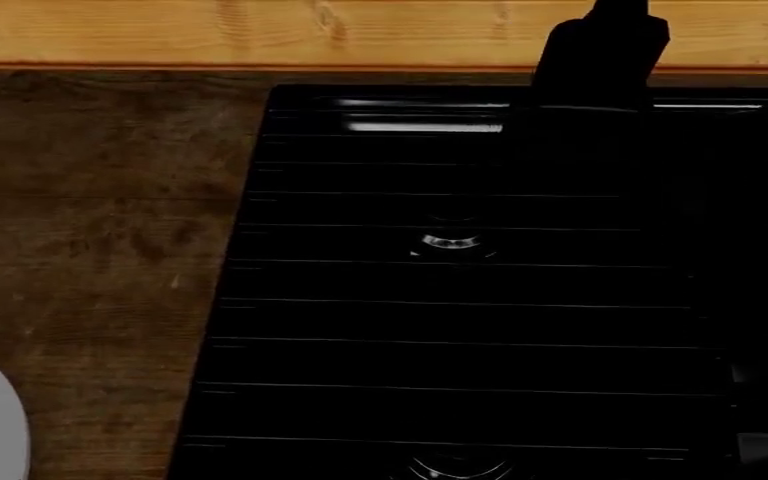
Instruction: Pick the broccoli from the pan and place it on the plate.
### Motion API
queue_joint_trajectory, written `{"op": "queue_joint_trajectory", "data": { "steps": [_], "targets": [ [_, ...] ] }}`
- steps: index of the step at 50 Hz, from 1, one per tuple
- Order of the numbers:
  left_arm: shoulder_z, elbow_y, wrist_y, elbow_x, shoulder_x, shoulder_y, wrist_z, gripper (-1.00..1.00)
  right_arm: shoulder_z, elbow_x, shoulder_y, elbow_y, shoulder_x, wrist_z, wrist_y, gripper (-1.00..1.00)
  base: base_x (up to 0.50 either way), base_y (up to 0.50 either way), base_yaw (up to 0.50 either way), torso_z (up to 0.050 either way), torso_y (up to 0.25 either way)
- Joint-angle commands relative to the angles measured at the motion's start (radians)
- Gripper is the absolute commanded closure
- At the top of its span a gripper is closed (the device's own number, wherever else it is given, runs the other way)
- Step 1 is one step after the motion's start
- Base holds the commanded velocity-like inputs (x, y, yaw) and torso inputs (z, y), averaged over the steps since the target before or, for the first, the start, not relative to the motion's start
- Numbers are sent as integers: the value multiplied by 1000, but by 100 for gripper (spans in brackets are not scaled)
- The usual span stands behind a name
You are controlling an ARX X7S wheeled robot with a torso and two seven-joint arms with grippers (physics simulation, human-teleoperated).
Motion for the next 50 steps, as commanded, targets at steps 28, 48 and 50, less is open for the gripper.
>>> {"op": "queue_joint_trajectory", "data": {
  "steps": [28, 48, 50],
  "targets": [
    [12, 72, -37, 143, 84, -19, 160, -100, -122, 381, 189, 416, 281, 418, 129, -100, 0, 0, 0, 0, 0],
    [52, 85, -57, 191, 123, -61, 212, -100, -169, 318, 202, 561, 283, 398, 128, -100, 0, 0, 0, 0, 0],
    [63, 90, -56, 199, 124, -66, 214, -100, -174, 303, 202, 570, 276, 384, 124, -100, 0, 0, 0, 0, 0]
  ]
}}
